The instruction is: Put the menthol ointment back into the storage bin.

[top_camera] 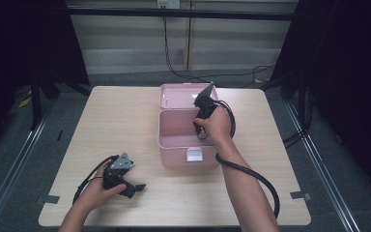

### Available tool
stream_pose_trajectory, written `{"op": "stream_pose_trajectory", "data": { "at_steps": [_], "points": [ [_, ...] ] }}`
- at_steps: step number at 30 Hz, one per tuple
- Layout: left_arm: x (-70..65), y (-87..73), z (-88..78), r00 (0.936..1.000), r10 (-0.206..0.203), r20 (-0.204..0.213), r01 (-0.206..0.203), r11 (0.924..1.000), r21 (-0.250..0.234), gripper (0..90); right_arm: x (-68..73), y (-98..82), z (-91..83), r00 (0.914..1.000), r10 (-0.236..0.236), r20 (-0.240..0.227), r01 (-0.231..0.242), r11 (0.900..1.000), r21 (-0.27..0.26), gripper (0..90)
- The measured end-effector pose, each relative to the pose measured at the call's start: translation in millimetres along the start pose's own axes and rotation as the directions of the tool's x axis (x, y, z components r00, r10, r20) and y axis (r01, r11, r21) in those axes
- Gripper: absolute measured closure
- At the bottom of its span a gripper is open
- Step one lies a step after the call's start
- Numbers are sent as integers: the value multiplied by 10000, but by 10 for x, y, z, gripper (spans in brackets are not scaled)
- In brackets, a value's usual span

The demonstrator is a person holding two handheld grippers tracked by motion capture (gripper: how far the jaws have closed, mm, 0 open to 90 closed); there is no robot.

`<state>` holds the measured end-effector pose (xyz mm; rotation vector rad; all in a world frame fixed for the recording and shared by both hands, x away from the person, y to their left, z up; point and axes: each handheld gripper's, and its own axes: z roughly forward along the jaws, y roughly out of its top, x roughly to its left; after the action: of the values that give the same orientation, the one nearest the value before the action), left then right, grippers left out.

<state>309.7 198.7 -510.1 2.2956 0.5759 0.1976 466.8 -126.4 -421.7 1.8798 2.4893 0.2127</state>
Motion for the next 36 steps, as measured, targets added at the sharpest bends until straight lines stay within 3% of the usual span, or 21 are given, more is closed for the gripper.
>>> {"op": "stream_pose_trajectory", "data": {
  "at_steps": [15, 36],
  "points": [
    [1, 0, -2, 10000, 8, -2, -8, 10000, 22, 0, -11, -21, 69, 9998, -109, 164, 112, 9998, -158, 500],
    [1, -1, -3, 10000, -10, 1, 10, 10000, 30, 0, -49, -49, 140, 10000, -49, -32, 47, 9993, -360, 493]
  ]
}}
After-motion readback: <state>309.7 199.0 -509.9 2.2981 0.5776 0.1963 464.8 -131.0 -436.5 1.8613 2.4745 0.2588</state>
